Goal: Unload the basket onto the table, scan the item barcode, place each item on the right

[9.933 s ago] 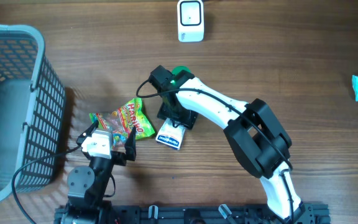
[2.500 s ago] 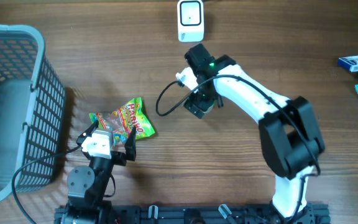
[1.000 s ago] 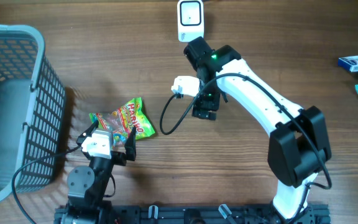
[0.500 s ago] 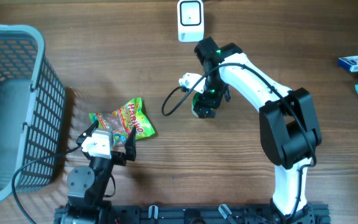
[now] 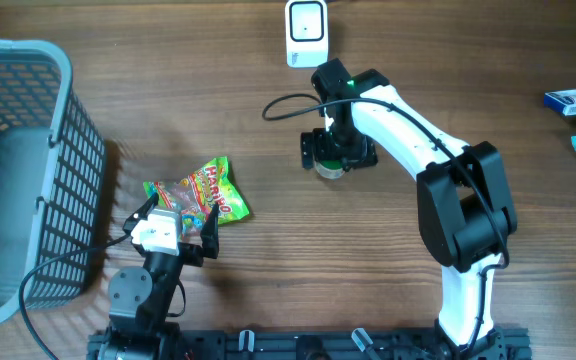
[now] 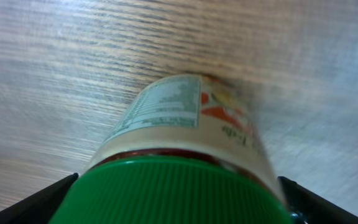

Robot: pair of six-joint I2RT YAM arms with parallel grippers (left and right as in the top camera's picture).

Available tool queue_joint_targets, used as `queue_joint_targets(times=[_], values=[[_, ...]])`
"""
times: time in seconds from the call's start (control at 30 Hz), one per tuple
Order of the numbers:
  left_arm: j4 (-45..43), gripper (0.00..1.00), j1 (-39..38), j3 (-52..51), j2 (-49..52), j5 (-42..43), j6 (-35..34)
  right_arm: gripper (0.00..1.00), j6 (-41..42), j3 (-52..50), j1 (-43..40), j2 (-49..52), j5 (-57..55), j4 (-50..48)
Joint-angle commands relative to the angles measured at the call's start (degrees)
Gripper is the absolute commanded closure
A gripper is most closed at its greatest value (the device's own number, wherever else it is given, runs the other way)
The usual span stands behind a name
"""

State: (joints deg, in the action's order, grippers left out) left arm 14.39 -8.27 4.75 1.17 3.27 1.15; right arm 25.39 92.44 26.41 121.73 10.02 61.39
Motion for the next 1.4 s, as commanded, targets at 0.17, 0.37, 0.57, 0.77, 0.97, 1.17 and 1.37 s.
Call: queue_joint_targets(times=[0.17,0.37,0.57,0.77,0.97,1.17,1.37], values=[[-0.2,0.00,-0.3,-0.4,-0.2,-0.3,-0.5,0.00,17.2,10.7,0.1,-9.1,-1.2,17.9],[-0.2,0.00,-0.3,-0.4,-0.2,-0.3,-0.5,0.00,-17.7,11.1,0.0,-17.4,-4.5,16.2],[-0.2,0.00,-0.3,-0.4,-0.2,-0.3,-0.5,0.00,-19.8,8.7,-0.1,-5.8,-11.5,9.1],[-0.2,0.00,-0.3,-0.4,-0.2,-0.3,-0.5,0.00,-24.2,8.7,-0.1,-1.1,-11.5,6.9],[-0.2,0.00,-0.3,-0.4,-0.2,-0.3,-0.5,0.00,-29.6,8.7,-0.1,2.0,-5.7,5.4],[-0.2,0.00,-0.3,-0.4,-0.2,-0.3,-0.5,0.00,-29.4,6.4,-0.1,7.4,-4.4,4.3],[-0.2,0.00,-0.3,-0.4,-0.2,-0.3,-0.5,0.11,-9.9,5.3,0.0,12.1,-8.3,3.9]])
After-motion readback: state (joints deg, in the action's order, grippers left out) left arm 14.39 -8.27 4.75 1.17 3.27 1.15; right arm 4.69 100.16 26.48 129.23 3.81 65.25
